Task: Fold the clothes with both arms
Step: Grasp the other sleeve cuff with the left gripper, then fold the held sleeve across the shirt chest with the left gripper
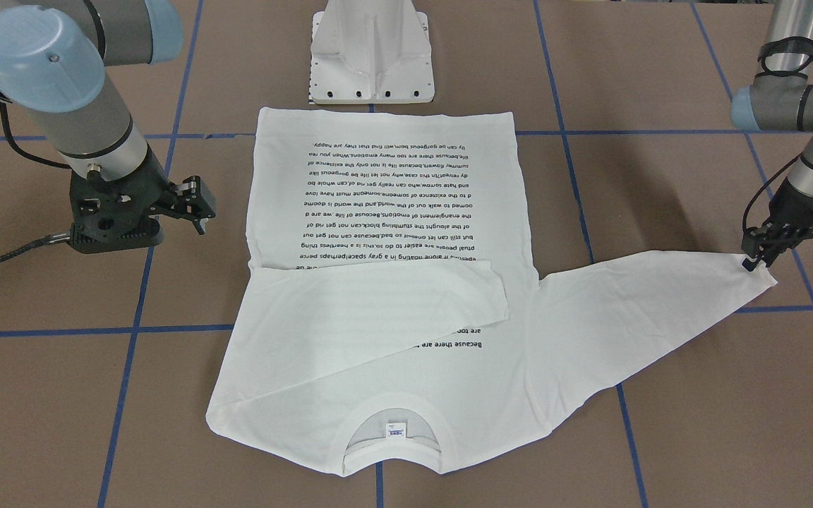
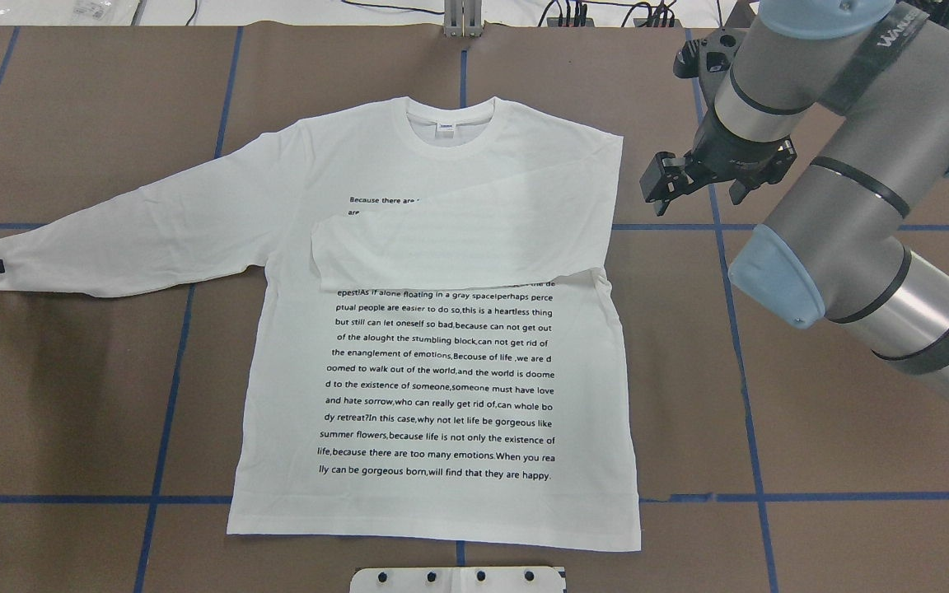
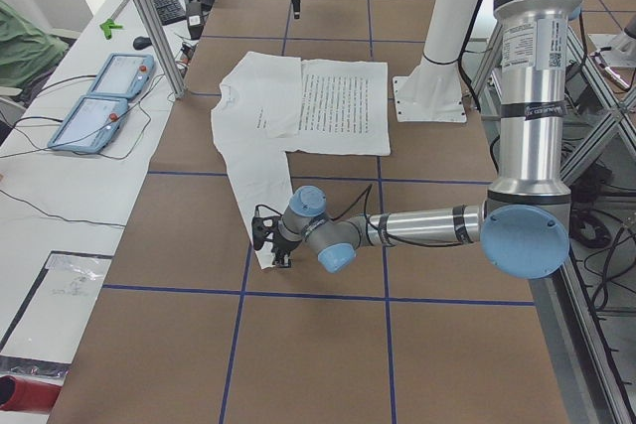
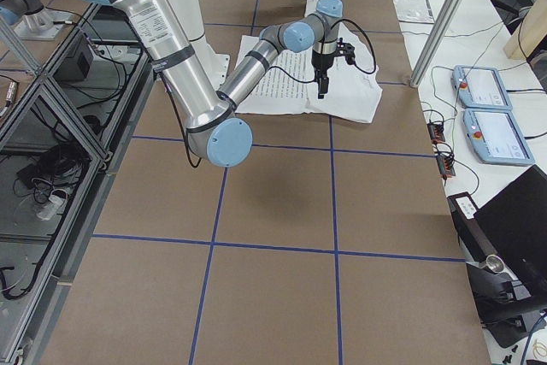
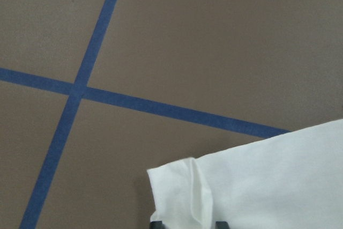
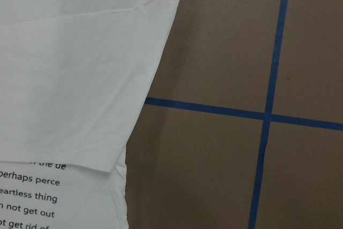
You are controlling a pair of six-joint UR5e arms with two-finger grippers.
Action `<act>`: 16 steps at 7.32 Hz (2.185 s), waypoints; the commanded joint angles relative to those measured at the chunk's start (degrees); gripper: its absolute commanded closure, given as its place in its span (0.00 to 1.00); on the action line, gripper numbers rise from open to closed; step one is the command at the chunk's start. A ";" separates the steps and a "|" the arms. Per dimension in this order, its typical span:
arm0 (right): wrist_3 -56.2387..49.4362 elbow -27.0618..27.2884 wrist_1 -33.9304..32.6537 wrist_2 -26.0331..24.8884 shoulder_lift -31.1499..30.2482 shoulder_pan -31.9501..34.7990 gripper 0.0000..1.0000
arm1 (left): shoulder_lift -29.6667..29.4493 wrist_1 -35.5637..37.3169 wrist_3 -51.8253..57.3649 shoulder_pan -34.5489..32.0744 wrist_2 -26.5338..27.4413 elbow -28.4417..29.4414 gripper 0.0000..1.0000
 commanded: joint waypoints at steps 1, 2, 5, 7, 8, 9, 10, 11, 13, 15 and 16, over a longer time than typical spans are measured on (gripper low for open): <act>0.03 -0.15 0.00 0.00 -0.05 0.01 0.00 | 0.24 0.05 0.06 0.00 0.08 -0.05 0.56; 0.21 -0.15 0.00 0.00 0.04 -0.08 0.00 | 0.24 0.05 0.15 0.00 0.16 0.21 0.56; 0.74 -0.07 0.00 0.00 0.13 -0.17 0.00 | 0.33 0.05 0.24 0.00 0.25 0.57 0.70; 0.74 -0.15 0.00 0.00 0.13 -0.17 0.00 | 0.59 0.05 0.24 -0.18 0.34 0.22 1.00; 0.74 -0.15 0.00 0.00 0.13 -0.17 0.00 | 0.59 0.05 0.24 -0.35 0.17 0.04 1.00; 0.39 -0.07 0.00 0.00 0.04 -0.17 0.00 | 0.59 0.14 0.24 -0.62 -0.97 -2.05 1.00; -0.05 -0.15 0.00 0.00 -0.04 -0.08 0.00 | 2.07 0.23 0.24 -1.40 -5.68 -5.81 1.00; 0.03 0.11 0.00 0.00 -0.05 0.01 0.00 | 3.39 3.19 0.06 -1.41 -7.55 -10.89 1.00; -0.14 1.16 3.40 0.17 -2.75 0.53 0.00 | 0.44 24.11 -5.86 -0.54 -7.66 -25.90 1.00; -0.58 1.60 10.43 0.70 -9.07 2.28 0.00 | -14.53 37.09 -21.22 4.34 -7.75 -28.61 1.00; -2.58 1.60 10.81 0.70 -11.10 3.34 0.00 | -23.75 43.06 -27.04 9.44 -7.40 -26.78 1.00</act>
